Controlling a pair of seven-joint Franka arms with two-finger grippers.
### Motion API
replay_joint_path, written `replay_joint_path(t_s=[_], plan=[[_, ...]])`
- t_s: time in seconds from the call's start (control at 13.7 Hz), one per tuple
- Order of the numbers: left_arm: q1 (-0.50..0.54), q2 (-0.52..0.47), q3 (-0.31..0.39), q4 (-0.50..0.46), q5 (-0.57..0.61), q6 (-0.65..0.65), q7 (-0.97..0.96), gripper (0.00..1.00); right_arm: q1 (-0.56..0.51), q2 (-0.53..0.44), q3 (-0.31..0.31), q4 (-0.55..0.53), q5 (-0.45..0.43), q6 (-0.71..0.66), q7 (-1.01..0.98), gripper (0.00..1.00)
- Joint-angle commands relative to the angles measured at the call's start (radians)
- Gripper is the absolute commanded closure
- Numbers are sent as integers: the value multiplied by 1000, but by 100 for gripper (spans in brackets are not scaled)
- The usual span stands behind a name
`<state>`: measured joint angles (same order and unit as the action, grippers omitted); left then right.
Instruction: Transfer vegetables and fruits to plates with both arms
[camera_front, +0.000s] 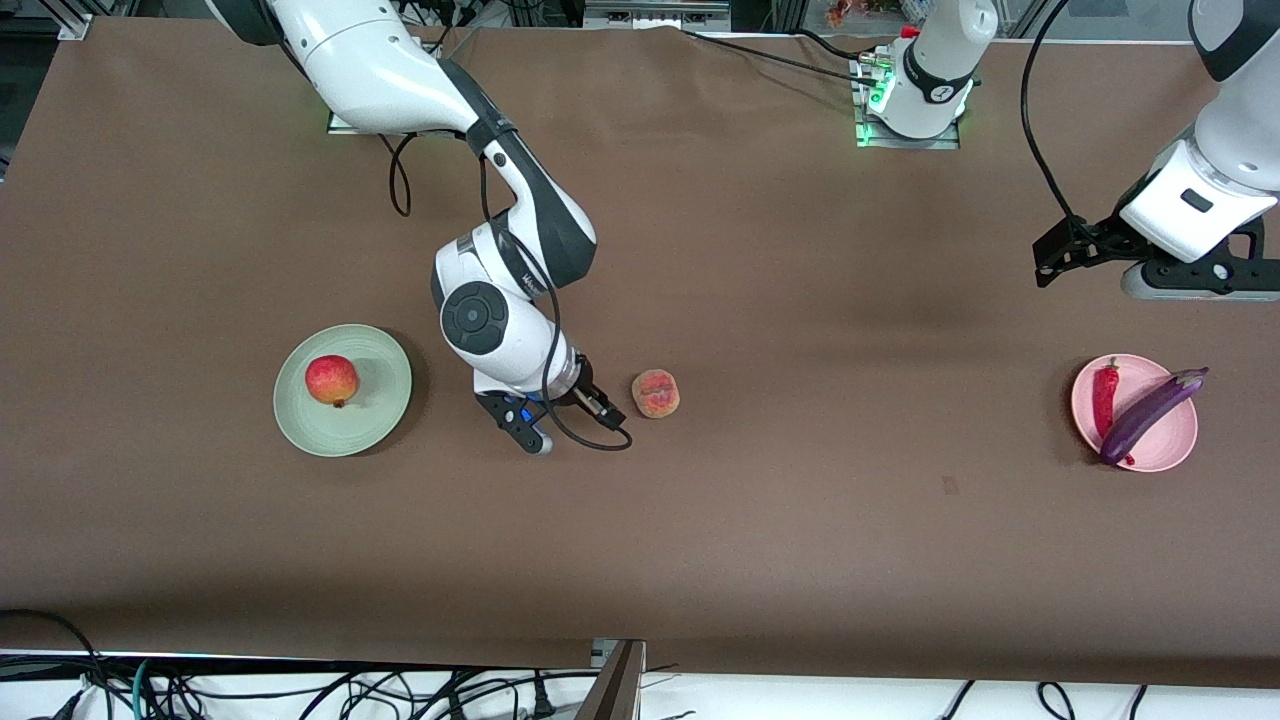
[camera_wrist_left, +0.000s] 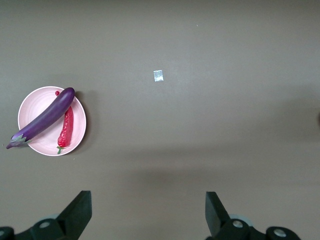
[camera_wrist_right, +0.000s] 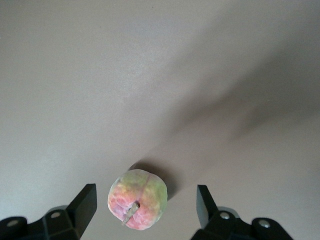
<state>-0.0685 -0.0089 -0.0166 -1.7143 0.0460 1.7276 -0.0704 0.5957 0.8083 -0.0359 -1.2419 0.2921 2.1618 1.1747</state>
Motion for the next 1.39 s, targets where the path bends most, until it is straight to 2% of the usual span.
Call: replay_joint_path(t_s=[0.0,0.07,0.51,0.81,1.17,1.32], plan=[[-5,-19,6,-1,-17,-14,-5,0,7,8,4,-2,16,21,19,9],[-5,-17,4,-1,-18,-13,-5,0,21,15,4,-2,15,48,49,1],[-1,-16,6,-1,-17,-8,1,0,117,112,2,24,13,252,256,1],[1,-16,6,-1,-17,-8,46,0,134,138,2,4,9,262,336,1],[4,-16,6,-1,-17,-11,52,0,141,195,-2,12,2,360,326,1],[3,-16,6,-1,-17,-11,52,0,145,195,-2,9,-1,360,326,1]])
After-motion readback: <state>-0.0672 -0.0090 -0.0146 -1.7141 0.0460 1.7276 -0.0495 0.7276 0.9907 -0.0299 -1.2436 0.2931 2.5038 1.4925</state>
